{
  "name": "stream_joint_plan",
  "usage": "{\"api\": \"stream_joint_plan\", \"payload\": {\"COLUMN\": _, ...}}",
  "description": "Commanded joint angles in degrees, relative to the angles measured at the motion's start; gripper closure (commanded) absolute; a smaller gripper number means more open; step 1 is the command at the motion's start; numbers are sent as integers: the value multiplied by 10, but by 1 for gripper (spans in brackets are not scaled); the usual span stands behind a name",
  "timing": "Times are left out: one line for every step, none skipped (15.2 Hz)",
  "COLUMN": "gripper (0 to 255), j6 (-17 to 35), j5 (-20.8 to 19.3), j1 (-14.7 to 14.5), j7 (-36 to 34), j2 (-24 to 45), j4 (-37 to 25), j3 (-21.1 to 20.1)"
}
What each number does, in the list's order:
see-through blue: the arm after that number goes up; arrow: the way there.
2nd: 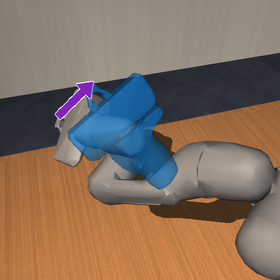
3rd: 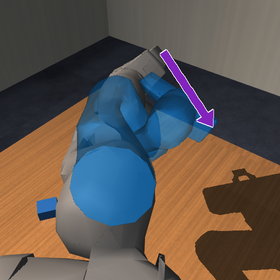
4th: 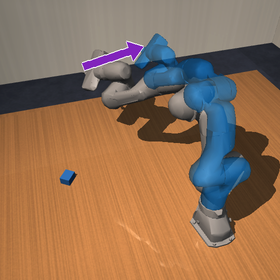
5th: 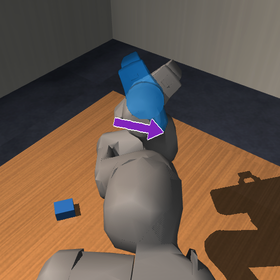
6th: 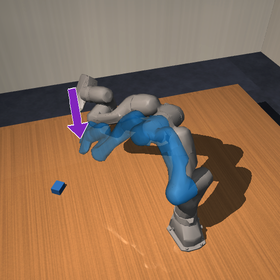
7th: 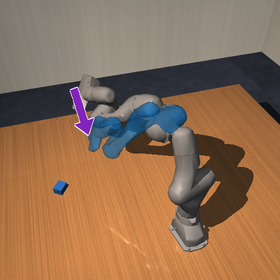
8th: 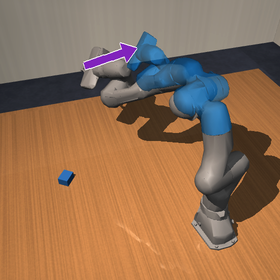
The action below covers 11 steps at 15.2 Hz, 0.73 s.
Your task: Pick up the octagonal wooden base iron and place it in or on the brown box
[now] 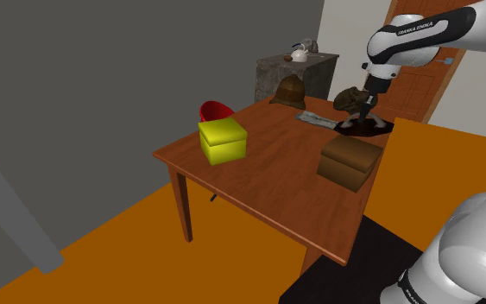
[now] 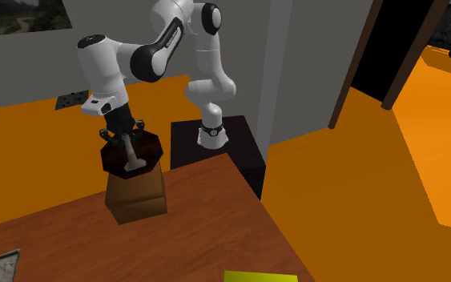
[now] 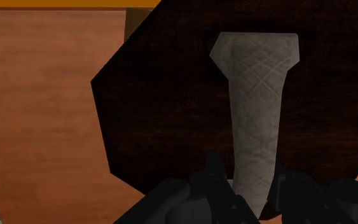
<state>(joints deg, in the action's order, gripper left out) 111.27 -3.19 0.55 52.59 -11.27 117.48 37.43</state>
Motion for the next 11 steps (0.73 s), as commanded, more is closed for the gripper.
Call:
{"api": "stream_joint_plan", "payload": {"gripper": 255, "j6": -4, "j5": 14, "j1": 6, "j7": 35, "j2": 25, "j4": -25, "j3": 22}}
{"api": "stream_joint_plan", "payload": {"gripper": 255, "j6": 4, "j5": 15, "j1": 6, "j7": 36, "j2": 26, "j4": -18, "j3": 22}}
{"api": "stream_joint_plan", "payload": {"gripper": 255, "j6": 11, "j5": 16, "j1": 6, "j7": 37, "j2": 28, "j4": -12, "j3": 23}}
{"api": "stream_joint_plan", "payload": {"gripper": 255, "j6": 19, "j5": 17, "j1": 7, "j7": 39, "j2": 29, "j4": -5, "j3": 24}}
{"api": "stream_joint_plan", "payload": {"gripper": 255, "j6": 26, "j5": 18, "j1": 7, "j7": 40, "j2": 31, "j4": 1, "j3": 25}}
{"api": "stream_joint_plan", "payload": {"gripper": 255, "j6": 34, "j5": 19, "j1": 7, "j7": 41, "j2": 33, "j4": 7, "j3": 26}}
{"api": "stream_joint_plan", "payload": {"gripper": 255, "j6": 42, "j5": 21, "j1": 7, "j7": 43, "j2": 35, "j4": 13, "j3": 26}}
{"api": "stream_joint_plan", "payload": {"gripper": 255, "j6": 49, "j5": 22, "j1": 7, "j7": 44, "j2": 38, "j4": 19, "j3": 27}}
{"api": "stream_joint_plan", "payload": {"gripper": 255, "j6": 57, "j5": 24, "j1": 7, "j7": 46, "j2": 40, "j4": 24, "j3": 28}}
{"api": "stream_joint_plan", "payload": {"gripper": 255, "j6": 65, "j5": 26, "j1": 7, "j7": 48, "j2": 43, "j4": 30, "j3": 29}}
{"api": "stream_joint_plan", "payload": {"gripper": 255, "j6": 72, "j5": 28, "j1": 7, "j7": 50, "j2": 46, "j4": 35, "j3": 30}}
